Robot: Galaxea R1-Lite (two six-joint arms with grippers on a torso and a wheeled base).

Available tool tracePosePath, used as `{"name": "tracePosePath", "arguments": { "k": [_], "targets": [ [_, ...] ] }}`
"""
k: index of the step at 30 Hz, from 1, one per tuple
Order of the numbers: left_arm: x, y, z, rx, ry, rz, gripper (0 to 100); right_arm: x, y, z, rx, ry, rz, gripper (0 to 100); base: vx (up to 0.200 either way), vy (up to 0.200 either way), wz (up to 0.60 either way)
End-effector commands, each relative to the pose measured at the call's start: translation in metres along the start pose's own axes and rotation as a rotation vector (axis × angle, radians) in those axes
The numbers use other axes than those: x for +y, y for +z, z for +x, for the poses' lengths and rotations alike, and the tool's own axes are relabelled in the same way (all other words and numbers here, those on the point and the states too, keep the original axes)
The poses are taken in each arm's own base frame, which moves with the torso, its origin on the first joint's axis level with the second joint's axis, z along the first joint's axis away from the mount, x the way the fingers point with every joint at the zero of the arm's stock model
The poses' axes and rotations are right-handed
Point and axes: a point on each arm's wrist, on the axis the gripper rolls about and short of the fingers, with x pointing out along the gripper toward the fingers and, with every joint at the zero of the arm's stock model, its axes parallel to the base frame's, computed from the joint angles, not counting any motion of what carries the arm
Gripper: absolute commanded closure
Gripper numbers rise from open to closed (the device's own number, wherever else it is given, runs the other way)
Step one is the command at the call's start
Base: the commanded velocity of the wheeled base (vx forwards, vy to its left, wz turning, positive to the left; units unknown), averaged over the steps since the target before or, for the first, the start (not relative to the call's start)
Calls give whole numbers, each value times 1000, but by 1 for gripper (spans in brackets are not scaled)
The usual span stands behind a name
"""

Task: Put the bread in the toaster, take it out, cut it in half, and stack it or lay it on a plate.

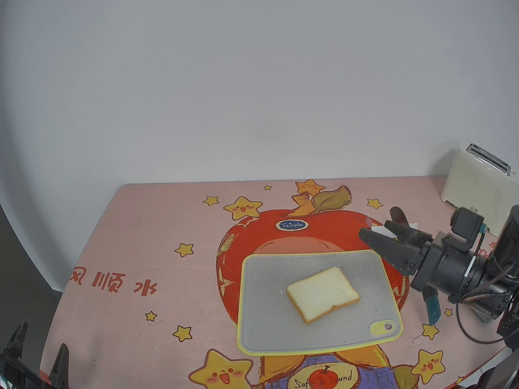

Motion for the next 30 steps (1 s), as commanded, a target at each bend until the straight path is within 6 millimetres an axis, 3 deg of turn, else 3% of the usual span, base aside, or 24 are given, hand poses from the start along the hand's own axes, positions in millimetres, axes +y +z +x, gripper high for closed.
{"name": "tracePosePath", "arguments": {
  "k": [1,7,13,20,30],
  "targets": [
    [0,-5,0,5,1,0,0,-4,31,-36,-94,-86,-79,0,0,0,0],
    [0,-5,0,5,0,0,0,-3,50,-62,5,-208,-131,0,0,0,0],
    [0,-5,0,5,0,0,0,-1,64,-77,30,-277,-182,0,0,0,0],
    [0,-5,0,5,0,0,0,6,91,-83,-34,-307,-218,0,0,0,0],
    [0,-5,0,5,0,0,0,5,92,-83,69,-452,-256,0,0,0,0]
  ]
}}
